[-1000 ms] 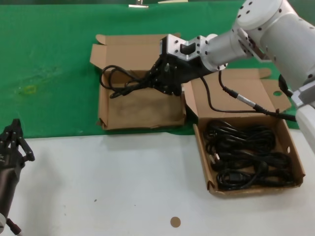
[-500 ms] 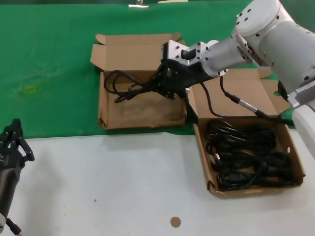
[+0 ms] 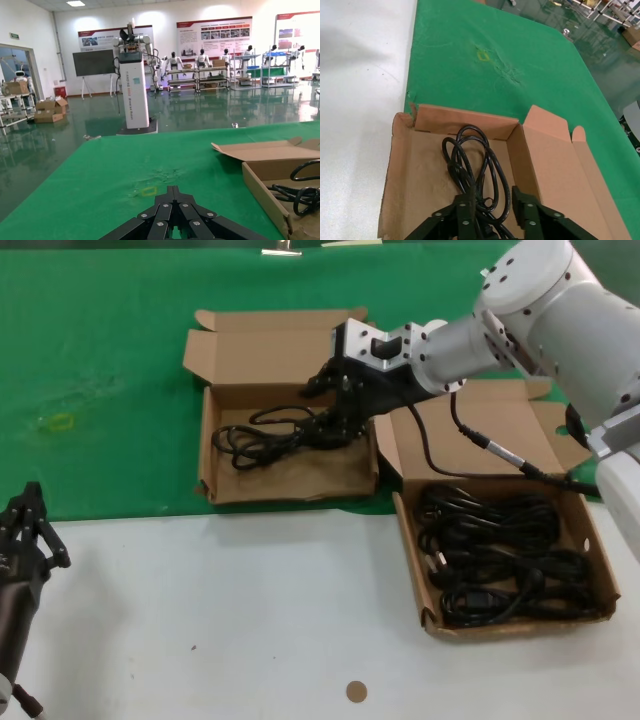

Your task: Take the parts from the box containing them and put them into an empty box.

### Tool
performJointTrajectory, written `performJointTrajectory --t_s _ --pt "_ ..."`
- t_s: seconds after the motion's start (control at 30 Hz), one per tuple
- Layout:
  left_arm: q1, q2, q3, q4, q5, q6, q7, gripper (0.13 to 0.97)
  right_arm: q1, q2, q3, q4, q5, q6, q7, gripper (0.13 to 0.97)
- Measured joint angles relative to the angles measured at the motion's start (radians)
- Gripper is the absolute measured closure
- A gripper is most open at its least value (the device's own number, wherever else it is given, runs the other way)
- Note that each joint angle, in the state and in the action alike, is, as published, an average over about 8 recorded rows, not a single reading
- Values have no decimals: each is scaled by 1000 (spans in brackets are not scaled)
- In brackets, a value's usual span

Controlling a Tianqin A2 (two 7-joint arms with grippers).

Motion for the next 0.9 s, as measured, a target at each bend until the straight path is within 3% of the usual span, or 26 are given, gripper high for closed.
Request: performJointTrajectory --t_s 0.23,0.5,0.8,0.9 --pt "0 0 0 0 0 0 0 953 0 4 12 8 9 1 -4 770" --pt "0 0 0 0 0 0 0 940 -27 11 25 40 22 15 1 583" --pt "0 0 0 0 0 0 0 908 -165 35 70 187 65 97 40 366" --pt "0 0 0 0 0 0 0 873 -223 45 89 247 82 130 56 366"
